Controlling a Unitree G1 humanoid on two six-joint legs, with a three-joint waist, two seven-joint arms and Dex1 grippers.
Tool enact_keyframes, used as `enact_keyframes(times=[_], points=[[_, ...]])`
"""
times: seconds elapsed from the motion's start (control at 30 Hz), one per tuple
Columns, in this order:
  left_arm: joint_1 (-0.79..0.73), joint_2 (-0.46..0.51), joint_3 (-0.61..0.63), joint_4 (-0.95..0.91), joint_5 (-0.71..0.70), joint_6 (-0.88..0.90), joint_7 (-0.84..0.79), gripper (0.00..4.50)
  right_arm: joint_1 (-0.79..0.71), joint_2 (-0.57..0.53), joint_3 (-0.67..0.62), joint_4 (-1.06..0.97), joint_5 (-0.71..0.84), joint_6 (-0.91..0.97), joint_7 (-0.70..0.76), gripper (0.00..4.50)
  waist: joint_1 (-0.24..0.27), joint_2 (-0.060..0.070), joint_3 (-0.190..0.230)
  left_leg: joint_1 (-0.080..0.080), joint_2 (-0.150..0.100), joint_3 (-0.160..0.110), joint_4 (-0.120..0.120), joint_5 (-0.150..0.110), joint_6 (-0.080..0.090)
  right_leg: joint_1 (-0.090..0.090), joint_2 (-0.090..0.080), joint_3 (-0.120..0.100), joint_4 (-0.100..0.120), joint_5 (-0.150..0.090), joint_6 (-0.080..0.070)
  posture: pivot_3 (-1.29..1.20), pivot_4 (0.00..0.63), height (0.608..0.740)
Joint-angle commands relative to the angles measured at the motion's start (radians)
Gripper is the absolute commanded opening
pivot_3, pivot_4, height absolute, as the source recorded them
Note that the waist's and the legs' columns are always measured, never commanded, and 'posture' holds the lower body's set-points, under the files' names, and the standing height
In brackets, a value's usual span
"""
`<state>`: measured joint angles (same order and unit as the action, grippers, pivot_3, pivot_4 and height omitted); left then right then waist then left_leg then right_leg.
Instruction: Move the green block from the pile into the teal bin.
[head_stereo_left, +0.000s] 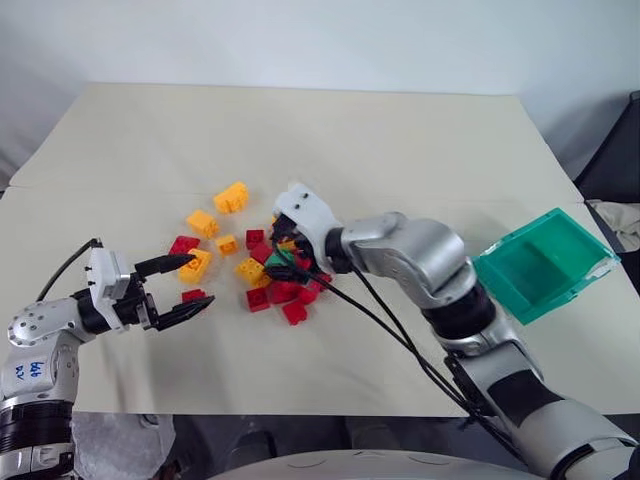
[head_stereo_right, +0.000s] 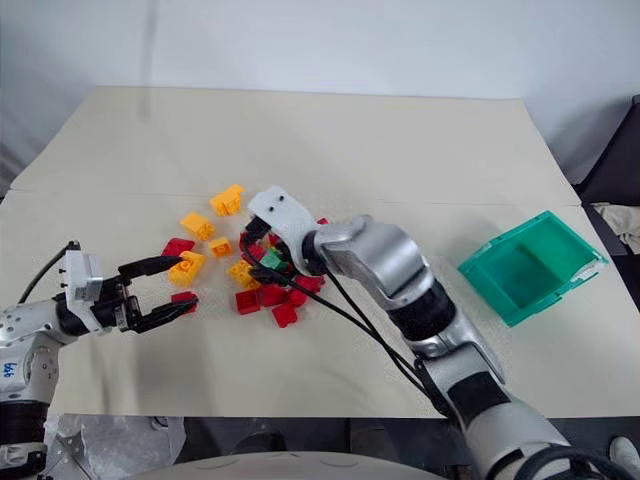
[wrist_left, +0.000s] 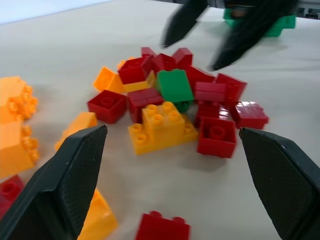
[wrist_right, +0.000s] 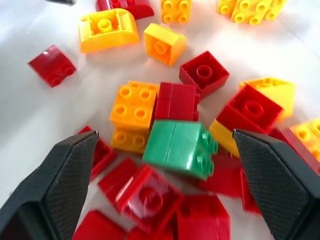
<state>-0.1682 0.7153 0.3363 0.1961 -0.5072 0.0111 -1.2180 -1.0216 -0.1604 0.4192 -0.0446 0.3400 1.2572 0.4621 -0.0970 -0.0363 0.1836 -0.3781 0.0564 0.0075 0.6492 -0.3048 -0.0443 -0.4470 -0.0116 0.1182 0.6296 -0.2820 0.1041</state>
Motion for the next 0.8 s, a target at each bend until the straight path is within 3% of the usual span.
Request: enact_keyframes(times=[0.03, 0.3, 0.4, 0.53, 0.7, 0.8], points=[[0.019, 0.004, 0.025, -0.051, -0.018, -0.006, 0.018, 4.5, -0.052, 0.048, 0.06, 0.083, -0.048, -0.025, -0.007, 4.49, -0.003, 0.0, 0.0, 0.0, 0.0, 0.0, 0.0, 0.0, 0.0, 0.0, 0.0, 0.0, 0.0, 0.0, 0.0, 0.0, 0.15, 0.74], [0.04, 0.001, 0.029, -0.077, -0.022, -0.006, 0.043, 4.5, -0.096, 0.1, 0.139, 0.206, -0.153, -0.061, -0.032, 4.49, -0.019, 0.0, 0.0, 0.0, 0.0, -0.001, 0.0, 0.0, 0.0, 0.0, 0.0, -0.001, 0.001, 0.0, 0.0, 0.0, 0.15, 0.74], [0.033, -0.003, 0.021, -0.081, -0.023, -0.004, 0.046, 4.5, -0.105, 0.12, 0.119, 0.225, -0.167, -0.075, -0.029, 3.87, -0.022, 0.0, 0.0, 0.0, 0.0, -0.001, 0.0, 0.0, 0.0, 0.0, 0.0, -0.001, 0.006, 0.0, 0.0, 0.0, 0.15, 0.74], [0.016, -0.003, 0.01, -0.075, -0.022, -0.001, 0.044, 4.5, -0.104, 0.114, 0.083, 0.198, -0.171, -0.063, -0.021, 2.61, -0.026, 0.0, 0.0, 0.0, 0.0, -0.002, 0.0, 0.0, 0.0, 0.0, 0.0, -0.001, 0.006, 0.0, -0.001, 0.0, 0.15, 0.74], [-0.01, -0.009, -0.012, -0.074, -0.019, 0.006, 0.039, 4.5, -0.062, 0.094, -0.022, 0.085, -0.131, -0.095, -0.001, 2.5, -0.027, 0.0, 0.0, -0.001, 0.0, -0.003, 0.0, 0.0, 0.0, 0.0, 0.0, -0.002, 0.006, 0.0, -0.001, 0.0, 0.15, 0.74], [-0.039, -0.026, -0.05, -0.094, -0.015, 0.026, 0.045, 4.5, -0.001, 0.013, -0.124, -0.077, -0.079, -0.051, 0.032, 2.5, -0.024, 0.0, 0.0, -0.002, 0.0, -0.004, 0.0, 0.0, 0.0, 0.0, 0.0, -0.003, 0.006, 0.0, -0.001, 0.0, 0.15, 0.74]])
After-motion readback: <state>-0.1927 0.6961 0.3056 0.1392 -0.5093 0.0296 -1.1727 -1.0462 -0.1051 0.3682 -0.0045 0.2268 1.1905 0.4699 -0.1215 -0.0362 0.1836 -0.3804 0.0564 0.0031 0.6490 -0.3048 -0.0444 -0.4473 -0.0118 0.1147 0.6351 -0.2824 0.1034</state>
